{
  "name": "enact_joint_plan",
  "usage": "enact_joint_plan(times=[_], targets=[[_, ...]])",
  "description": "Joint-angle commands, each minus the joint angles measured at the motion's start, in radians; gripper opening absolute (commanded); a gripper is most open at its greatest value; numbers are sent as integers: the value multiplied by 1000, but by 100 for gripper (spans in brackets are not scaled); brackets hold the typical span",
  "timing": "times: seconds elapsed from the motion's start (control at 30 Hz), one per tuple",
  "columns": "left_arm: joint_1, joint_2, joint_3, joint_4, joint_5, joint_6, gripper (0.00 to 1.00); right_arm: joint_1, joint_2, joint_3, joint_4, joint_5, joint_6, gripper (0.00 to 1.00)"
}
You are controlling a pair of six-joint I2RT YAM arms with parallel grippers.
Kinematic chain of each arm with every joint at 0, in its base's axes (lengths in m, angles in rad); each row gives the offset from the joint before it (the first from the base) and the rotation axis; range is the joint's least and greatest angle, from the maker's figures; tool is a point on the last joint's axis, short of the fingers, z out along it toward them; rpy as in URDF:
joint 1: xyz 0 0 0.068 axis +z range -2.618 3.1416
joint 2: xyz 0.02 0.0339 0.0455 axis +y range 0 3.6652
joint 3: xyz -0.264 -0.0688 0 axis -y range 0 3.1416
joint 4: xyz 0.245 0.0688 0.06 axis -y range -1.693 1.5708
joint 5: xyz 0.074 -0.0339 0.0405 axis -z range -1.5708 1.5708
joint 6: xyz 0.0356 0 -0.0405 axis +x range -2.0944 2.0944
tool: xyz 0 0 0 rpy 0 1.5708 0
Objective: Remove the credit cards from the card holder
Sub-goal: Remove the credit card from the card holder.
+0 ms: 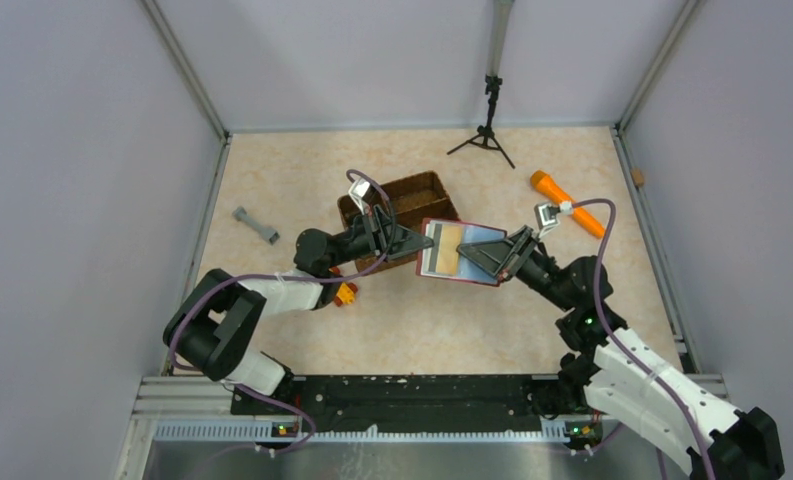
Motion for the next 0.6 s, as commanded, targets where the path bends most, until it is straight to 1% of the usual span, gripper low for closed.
enact_joint_plan(times=[0.0, 0.1, 0.2, 0.27, 0.33, 0.37, 0.47, 0.5, 0.57], targets=[[-1, -30, 4, 62, -17, 11, 0, -8, 10, -5, 100, -30, 8, 7], [-2, -30, 2, 55, -15, 18, 0, -8, 27, 36, 29, -38, -36, 5], [-2, -34, 4, 47, -10, 25, 0, -8, 48, 77, -46, -56, -81, 6], [-2, -37, 6, 36, -9, 33, 0, -8, 52, 77, -36, -63, -85, 9], [-2, -43, 9, 16, -5, 45, 0, -8, 56, 68, -9, -69, -78, 10], [-2, -46, 10, 9, -5, 49, 0, -8, 58, 66, -5, -70, -74, 9], [-1, -56, 12, -8, -4, 57, 0, -8, 59, 68, -8, -71, -69, 1], [0, -58, 13, -12, -3, 58, 0, -8, 57, 67, -12, -68, -68, 0], [-1, -61, 15, -19, -1, 61, 8, -8, 48, 63, -20, -58, -68, 0]])
